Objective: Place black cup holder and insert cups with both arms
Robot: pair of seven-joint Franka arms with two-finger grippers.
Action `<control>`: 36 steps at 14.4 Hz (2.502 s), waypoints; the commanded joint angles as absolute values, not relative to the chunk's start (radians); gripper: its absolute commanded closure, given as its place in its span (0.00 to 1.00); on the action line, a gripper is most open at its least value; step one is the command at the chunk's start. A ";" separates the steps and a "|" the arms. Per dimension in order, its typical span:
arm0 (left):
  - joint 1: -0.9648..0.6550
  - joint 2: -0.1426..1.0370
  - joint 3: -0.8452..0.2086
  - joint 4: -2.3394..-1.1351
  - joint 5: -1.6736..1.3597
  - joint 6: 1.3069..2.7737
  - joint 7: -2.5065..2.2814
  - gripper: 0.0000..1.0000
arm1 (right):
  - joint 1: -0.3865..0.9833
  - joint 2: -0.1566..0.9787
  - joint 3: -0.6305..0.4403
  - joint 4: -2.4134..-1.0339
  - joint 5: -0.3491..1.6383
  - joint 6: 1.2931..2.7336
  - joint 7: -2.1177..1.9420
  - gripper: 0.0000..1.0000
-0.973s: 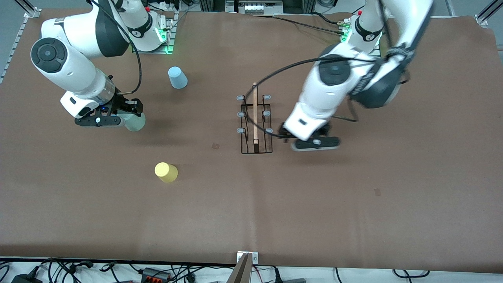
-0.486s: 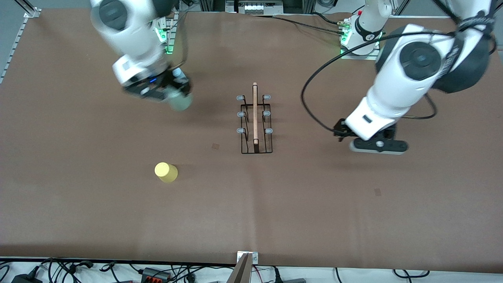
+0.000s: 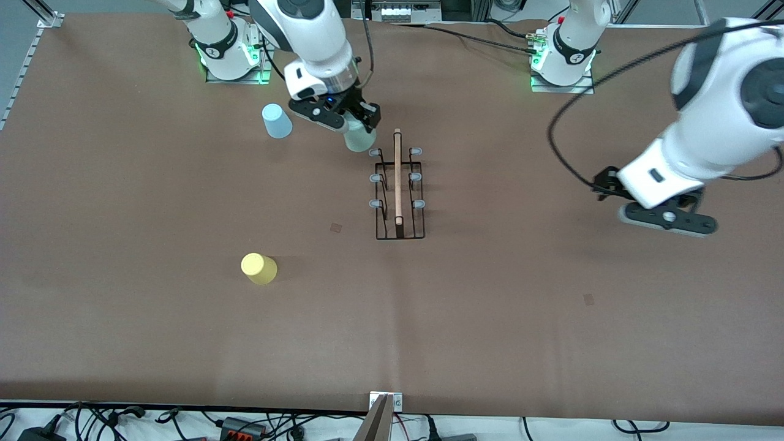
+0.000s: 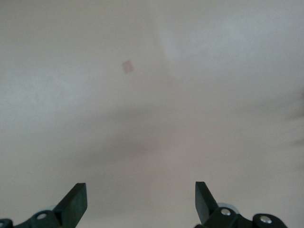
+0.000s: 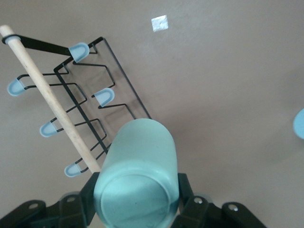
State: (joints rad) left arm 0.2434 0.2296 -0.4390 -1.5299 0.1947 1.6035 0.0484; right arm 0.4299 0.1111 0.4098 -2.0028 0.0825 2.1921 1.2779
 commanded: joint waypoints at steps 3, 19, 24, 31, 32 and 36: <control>0.258 0.224 -0.453 -1.481 0.195 1.453 0.141 0.00 | 0.445 0.146 0.413 -1.996 0.075 2.235 1.304 0.80; -0.035 -0.028 -0.032 -1.735 -0.008 1.703 0.088 0.00 | 0.459 0.236 0.402 -2.005 0.037 2.319 1.289 0.00; -0.041 -0.025 -0.044 -1.721 -0.005 1.697 0.006 0.00 | 0.330 0.160 0.322 -1.997 -0.006 2.188 0.931 0.00; -0.041 -0.023 -0.049 -1.717 -0.008 1.663 0.002 0.00 | 0.247 0.260 0.083 -1.999 -0.020 2.353 0.277 0.00; -0.041 -0.025 -0.049 -1.717 -0.008 1.661 0.002 0.00 | 0.230 0.306 0.077 -1.994 -0.037 2.406 0.217 0.00; -0.041 -0.025 -0.049 -1.715 -0.008 1.661 0.005 0.00 | 0.212 0.419 0.066 -1.993 -0.043 2.580 0.126 0.00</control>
State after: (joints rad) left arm -0.0365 -0.0202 -0.0472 -1.7293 -0.0278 1.6812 0.0165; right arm 0.2193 0.3817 0.0627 -2.0055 -0.0265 2.5213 0.1555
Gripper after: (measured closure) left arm 0.000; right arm 0.000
